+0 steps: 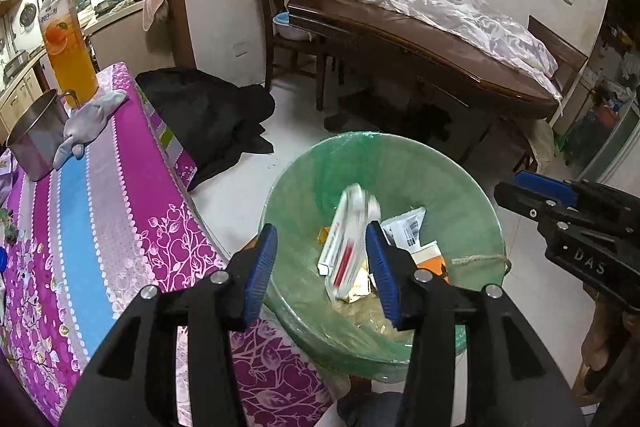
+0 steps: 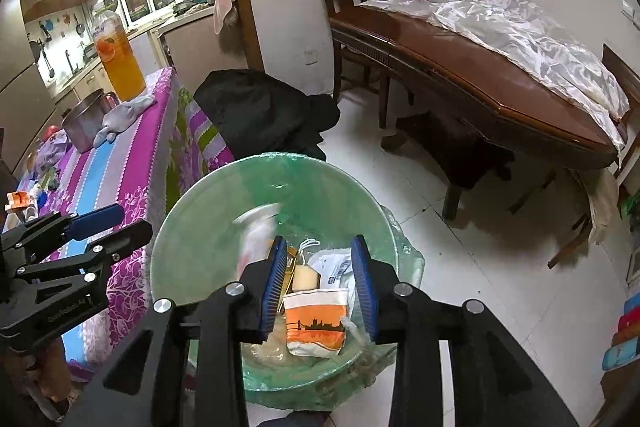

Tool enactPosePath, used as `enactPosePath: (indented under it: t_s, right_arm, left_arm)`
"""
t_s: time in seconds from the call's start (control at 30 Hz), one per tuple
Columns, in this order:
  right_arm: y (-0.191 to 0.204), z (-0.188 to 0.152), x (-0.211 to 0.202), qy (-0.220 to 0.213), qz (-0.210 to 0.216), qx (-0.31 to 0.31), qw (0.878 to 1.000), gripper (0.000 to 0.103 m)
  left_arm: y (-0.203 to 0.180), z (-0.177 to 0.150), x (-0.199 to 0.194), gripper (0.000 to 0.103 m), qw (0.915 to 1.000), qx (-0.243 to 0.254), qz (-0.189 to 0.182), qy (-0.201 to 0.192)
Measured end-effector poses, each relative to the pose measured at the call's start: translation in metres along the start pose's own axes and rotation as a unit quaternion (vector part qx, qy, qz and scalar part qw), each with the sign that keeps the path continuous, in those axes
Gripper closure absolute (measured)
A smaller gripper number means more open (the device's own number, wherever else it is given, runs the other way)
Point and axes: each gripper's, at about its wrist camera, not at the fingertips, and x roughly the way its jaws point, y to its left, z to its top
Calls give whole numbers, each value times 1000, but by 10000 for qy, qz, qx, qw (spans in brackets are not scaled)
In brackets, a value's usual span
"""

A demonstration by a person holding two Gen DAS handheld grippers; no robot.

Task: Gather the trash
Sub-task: 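Carry both items over the green bin and open both tools to drop them, then move both open tools back over the table clutter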

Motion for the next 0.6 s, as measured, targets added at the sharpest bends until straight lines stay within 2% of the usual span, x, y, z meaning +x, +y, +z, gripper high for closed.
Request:
enactPosePath:
  t_s: [0.27,0.33,0.37,0.4,0.47,0.6]
  right_arm:
    - [3,-4,-13,-150,12,-19,9999,68]
    - [9,-6,-21,-306,58,-57,9995,64]
    - [13,-8,-28,-442,149,-66,9989,57]
    - [19,-10,-34,-564,238,-67,9981,46]
    - [33,-18,-48,-854,464,-104,9952,37]
    - [71,-29,-58,-1049,975,-267,9893,31]
  left_arm:
    - [2,-4,-6,59,10000,14,-15,-10]
    - [5,-6,-8,59,10000,7,1,-21]
    - [9,-8,-11,59,10000,1,18,-44]
    - [14,-11,-14,59,10000,-6,37,-67]
    - [28,-18,-22,59,9999,-32,101,-124]
    - [68,-36,-41,55,9993,-107,288,-231]
